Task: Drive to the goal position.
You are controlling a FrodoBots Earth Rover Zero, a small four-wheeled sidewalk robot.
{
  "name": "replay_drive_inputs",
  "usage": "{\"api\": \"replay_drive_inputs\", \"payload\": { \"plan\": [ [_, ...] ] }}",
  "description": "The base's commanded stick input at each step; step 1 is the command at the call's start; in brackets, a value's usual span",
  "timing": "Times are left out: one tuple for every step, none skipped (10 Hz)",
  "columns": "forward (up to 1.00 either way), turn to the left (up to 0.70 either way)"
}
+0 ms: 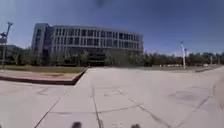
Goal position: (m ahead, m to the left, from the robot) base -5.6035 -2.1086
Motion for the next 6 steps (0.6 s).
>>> {"api": "replay_drive_inputs", "payload": {
  "plan": [
    [0.85,0.02],
    [0.85,0.02],
    [0.85,0.02],
    [0.85,0.02],
    [0.85,0.02],
    [0.85,0.02]
  ]
}}
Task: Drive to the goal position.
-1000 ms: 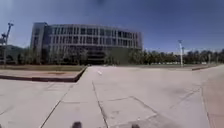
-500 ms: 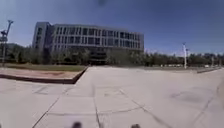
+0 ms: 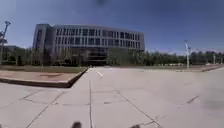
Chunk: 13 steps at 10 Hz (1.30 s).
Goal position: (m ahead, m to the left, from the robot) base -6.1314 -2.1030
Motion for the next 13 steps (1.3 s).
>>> {"api": "replay_drive_inputs", "payload": {
  "plan": [
    [0.85,0.02],
    [0.85,0.02],
    [0.85,0.02],
    [0.85,0.02],
    [0.85,0.02],
    [0.85,0.02],
    [0.85,0.02],
    [0.85,0.02],
    [0.85,0.02],
    [0.85,0.02],
    [0.85,0.02],
    [0.85,0.02],
    [0.85,0.02]
  ]
}}
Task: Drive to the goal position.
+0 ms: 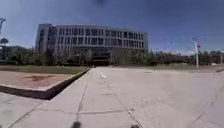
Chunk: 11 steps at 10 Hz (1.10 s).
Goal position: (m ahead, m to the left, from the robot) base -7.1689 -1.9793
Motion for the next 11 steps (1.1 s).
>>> {"api": "replay_drive_inputs", "payload": {
  "plan": [
    [0.85,0.02],
    [0.85,0.02],
    [0.85,0.02],
    [0.85,0.02],
    [0.85,0.02],
    [0.85,0.02],
    [0.85,0.02],
    [0.85,0.02],
    [0.85,0.36],
    [0.85,0.24],
    [0.85,0.03]
  ]
}}
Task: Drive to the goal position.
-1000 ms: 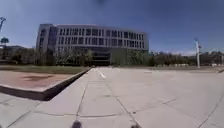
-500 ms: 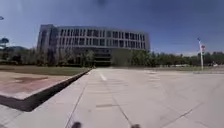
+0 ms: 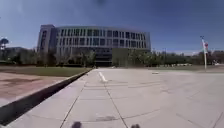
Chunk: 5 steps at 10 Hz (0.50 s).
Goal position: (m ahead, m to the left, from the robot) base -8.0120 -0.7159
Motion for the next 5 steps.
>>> {"api": "replay_drive_inputs", "payload": {
  "plan": [
    [0.85,0.02],
    [0.85,0.02],
    [0.85,0.02],
    [0.85,0.02],
    [0.85,0.02]
  ]
}}
